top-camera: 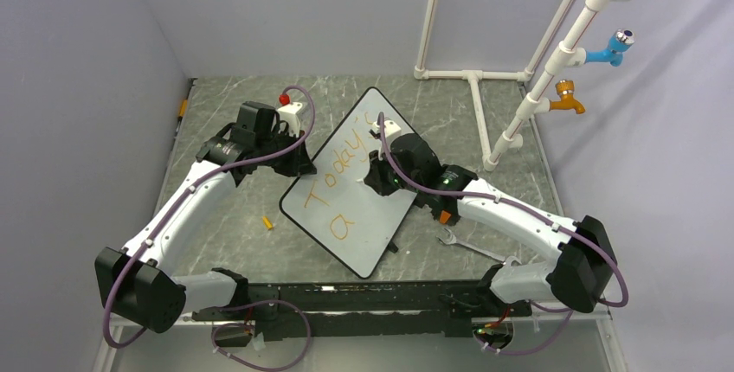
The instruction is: Write a sentence on the whiteboard
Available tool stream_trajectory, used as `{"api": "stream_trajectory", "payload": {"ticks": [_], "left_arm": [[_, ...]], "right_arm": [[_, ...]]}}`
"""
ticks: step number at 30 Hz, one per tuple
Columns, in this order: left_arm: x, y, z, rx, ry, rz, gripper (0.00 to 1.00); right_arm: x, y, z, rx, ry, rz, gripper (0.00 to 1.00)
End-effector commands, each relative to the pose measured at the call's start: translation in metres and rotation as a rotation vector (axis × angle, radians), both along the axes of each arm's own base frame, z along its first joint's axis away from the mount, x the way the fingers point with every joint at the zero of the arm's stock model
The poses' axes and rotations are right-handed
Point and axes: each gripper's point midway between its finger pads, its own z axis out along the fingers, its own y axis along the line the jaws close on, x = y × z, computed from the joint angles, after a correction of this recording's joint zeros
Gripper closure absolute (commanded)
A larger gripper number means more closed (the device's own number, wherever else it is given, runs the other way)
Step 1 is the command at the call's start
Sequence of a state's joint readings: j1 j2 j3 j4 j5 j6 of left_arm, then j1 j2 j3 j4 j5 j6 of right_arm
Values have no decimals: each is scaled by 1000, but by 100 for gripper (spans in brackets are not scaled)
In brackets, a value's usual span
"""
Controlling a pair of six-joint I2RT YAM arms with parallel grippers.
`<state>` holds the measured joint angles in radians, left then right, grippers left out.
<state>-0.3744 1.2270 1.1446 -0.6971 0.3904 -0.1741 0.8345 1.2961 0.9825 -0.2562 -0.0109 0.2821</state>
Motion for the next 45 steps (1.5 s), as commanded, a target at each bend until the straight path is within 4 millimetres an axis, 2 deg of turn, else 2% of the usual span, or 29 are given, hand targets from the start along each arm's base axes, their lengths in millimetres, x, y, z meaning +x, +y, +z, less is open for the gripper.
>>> {"api": "stream_trajectory", "payload": {"ticks": [1, 7, 16, 25, 31, 45], "left_arm": [[16, 29, -11, 166, -85, 55, 100], [16, 29, -11, 167, -85, 55, 100], [16, 29, -10, 167, -88, 56, 100], [17, 29, -11, 170, -86, 59, 100], [16, 29, -11, 169, -84, 58, 100], [16, 29, -11, 167, -87, 58, 100]], "right_arm": [[-2, 16, 10, 55, -10, 60, 100], [-12, 16, 8, 72, 13, 90, 100], [-27, 8, -11, 46, 64, 112, 100], [-36, -3, -21, 29, 90, 98, 100], [-32, -12, -27, -11, 94, 46, 100], [-9, -8, -4, -37, 32, -2, 100]]}}
